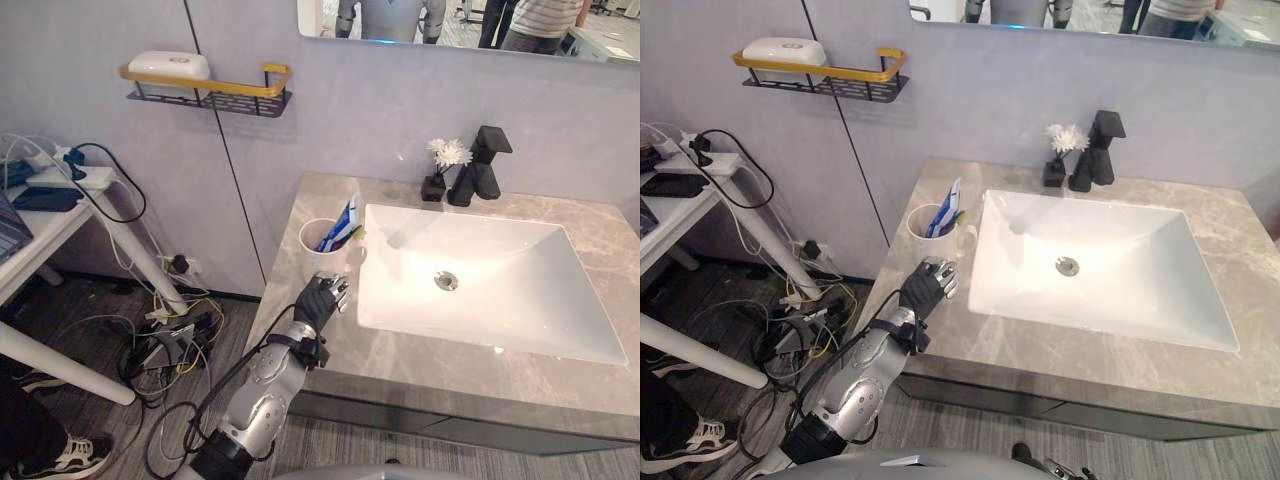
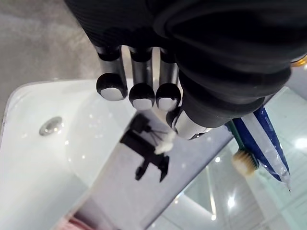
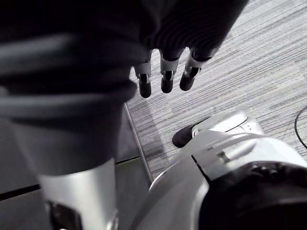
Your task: Organize washtable
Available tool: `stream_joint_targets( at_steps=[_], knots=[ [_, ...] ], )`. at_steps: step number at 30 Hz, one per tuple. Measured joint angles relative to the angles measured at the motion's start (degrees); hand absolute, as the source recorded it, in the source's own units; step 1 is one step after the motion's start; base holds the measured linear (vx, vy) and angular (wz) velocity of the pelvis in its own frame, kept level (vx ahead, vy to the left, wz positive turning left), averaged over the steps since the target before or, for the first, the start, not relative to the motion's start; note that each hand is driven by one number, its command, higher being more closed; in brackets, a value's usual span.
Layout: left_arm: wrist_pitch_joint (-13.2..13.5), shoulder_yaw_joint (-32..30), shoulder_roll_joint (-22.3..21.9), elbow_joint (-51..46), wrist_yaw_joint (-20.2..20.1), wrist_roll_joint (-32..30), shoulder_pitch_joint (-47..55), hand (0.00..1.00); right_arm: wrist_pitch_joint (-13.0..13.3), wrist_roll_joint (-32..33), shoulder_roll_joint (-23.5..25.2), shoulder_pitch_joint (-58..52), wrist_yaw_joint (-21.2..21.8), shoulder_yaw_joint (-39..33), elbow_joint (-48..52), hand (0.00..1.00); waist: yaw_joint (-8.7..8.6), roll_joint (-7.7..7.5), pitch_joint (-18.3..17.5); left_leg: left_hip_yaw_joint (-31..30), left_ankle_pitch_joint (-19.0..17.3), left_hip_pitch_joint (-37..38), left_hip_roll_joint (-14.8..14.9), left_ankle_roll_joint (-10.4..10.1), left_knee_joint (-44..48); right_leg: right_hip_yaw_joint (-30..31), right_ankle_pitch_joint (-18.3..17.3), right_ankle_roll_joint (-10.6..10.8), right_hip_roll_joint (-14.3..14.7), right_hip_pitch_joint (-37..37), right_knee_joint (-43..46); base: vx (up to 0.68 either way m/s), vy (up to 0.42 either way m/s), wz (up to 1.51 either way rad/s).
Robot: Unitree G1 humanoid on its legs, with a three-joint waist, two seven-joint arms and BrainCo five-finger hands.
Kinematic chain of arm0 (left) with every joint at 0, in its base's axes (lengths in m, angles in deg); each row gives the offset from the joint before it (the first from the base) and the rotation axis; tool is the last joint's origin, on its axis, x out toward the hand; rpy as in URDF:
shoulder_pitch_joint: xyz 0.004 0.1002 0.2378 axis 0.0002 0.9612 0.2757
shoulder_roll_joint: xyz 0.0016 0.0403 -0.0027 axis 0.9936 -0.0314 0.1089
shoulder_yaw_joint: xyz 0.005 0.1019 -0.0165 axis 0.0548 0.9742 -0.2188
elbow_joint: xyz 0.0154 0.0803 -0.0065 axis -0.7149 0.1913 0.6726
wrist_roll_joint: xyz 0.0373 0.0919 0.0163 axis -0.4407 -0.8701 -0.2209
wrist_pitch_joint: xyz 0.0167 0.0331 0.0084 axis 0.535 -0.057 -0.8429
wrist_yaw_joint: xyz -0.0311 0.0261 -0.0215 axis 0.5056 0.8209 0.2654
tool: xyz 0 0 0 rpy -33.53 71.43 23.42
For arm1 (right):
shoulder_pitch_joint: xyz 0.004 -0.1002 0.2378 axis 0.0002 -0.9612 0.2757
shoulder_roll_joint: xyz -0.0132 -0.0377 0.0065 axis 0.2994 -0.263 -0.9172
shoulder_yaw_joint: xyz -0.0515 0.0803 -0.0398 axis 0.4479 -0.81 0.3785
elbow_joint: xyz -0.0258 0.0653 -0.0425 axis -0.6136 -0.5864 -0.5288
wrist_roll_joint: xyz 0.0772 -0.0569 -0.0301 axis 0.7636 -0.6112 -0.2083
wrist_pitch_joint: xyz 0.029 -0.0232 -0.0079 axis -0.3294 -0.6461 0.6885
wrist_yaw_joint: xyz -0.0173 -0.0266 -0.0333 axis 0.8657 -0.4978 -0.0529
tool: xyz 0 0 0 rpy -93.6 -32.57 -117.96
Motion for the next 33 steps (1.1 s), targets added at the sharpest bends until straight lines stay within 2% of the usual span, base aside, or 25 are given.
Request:
stream_joint_targets(
  at_steps=[19, 26, 31, 33],
  knots=[
    [0.6, -8.2, -1.5, 4.6, 2.1, -3.3, -4.3, 1.0, -1.2, -0.1, 1.1, 0.0, 0.0, -6.1, 0.0, 0.0, -0.29, 0.62, 1.5, 1.9, -0.2, 0.0, 0.0, 0.1, -0.3, 1.7, 0.3, 0.2, 0.0, -1.4, -0.3, 0.0, 0.002, -0.04],
    [1.2, -8.7, -1.5, 6.6, 2.8, -4.5, -6.7, 1.0, -1.1, -0.1, 1.2, 0.0, 0.1, -6.3, 0.0, 0.0, -0.28, 0.58, 1.5, 2.6, -0.5, 0.0, 0.0, 0.1, -0.3, 2.0, 0.4, 0.4, 0.0, -1.9, -0.3, 0.01, 0.003, -0.04],
    [1.6, -11.0, -1.7, 8.6, 3.8, -4.5, -8.8, 1.0, -1.1, -0.1, 1.3, 0.3, 0.1, -6.3, 0.0, 0.0, -1.43, 0.58, 1.5, 3.1, -0.6, -0.2, 0.0, 0.1, -0.4, 2.3, 0.5, 0.5, 0.0, -2.4, -0.3, 0.0, 0.001, -0.02],
    [2.0, -11.2, -1.7, 8.6, 4.4, -4.5, -9.2, 1.0, -1.1, -0.1, 1.3, 0.4, 0.1, -6.3, 0.0, 0.0, -1.3, 0.59, 1.5, 4.0, -0.6, -0.4, 0.0, 0.1, -0.5, 3.5, 0.8, 0.6, 0.1, -3.3, -0.3, 0.0, 0.006, -0.22]
  ],
)
